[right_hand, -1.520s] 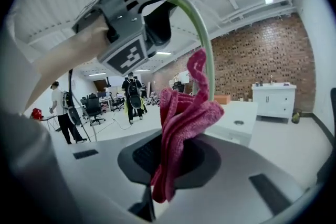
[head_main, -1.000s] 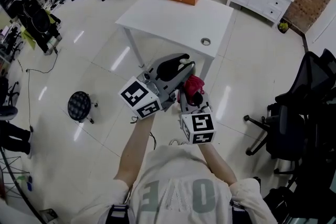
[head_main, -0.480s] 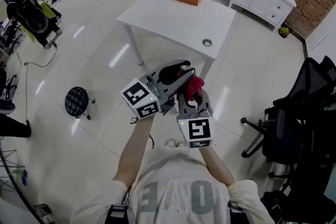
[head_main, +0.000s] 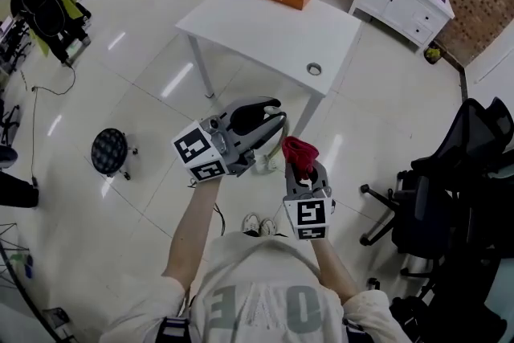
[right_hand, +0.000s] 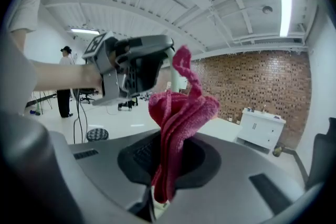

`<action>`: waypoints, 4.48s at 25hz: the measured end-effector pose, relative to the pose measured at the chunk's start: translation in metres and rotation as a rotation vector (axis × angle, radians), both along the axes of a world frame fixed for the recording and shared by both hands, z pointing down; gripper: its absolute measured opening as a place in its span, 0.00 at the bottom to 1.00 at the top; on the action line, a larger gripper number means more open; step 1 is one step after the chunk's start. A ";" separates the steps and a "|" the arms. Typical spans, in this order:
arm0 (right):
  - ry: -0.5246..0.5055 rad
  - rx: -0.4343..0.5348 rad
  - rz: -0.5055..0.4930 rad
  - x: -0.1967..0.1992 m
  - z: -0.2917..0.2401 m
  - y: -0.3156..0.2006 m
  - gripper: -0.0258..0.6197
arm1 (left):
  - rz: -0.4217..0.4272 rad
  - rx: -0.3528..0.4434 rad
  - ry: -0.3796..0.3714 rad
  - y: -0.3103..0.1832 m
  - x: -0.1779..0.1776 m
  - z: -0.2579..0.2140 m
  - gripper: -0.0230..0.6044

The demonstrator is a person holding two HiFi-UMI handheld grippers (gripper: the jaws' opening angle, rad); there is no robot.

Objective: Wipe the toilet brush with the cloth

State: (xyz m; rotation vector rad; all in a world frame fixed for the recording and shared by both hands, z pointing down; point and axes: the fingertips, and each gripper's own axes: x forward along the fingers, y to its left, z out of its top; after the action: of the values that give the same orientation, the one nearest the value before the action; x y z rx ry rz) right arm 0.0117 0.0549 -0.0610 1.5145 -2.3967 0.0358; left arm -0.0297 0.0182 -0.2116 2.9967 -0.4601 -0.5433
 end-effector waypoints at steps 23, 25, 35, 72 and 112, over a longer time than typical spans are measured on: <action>-0.016 -0.177 0.074 0.091 0.252 -0.085 0.09 | 0.211 0.056 0.026 -0.083 0.015 0.205 0.21; -0.024 -0.153 0.077 0.096 0.335 -0.105 0.09 | 0.222 0.064 0.015 -0.093 0.023 0.291 0.21; -0.127 0.006 0.153 0.118 0.618 -0.180 0.09 | 0.271 0.095 0.021 -0.128 0.040 0.626 0.21; -0.381 -0.020 0.352 0.102 0.646 -0.211 0.09 | -0.838 -0.326 -0.025 -0.190 -0.054 0.776 0.04; -0.274 0.084 0.224 0.057 -0.049 0.000 0.09 | -0.819 -0.120 -0.016 0.015 -0.064 0.074 0.04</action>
State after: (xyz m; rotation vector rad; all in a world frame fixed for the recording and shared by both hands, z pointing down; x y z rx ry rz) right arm 0.0691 0.0553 -0.1101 1.9224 -2.4431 0.2066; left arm -0.0933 0.0330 -0.1377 2.5875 -1.6635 -0.4898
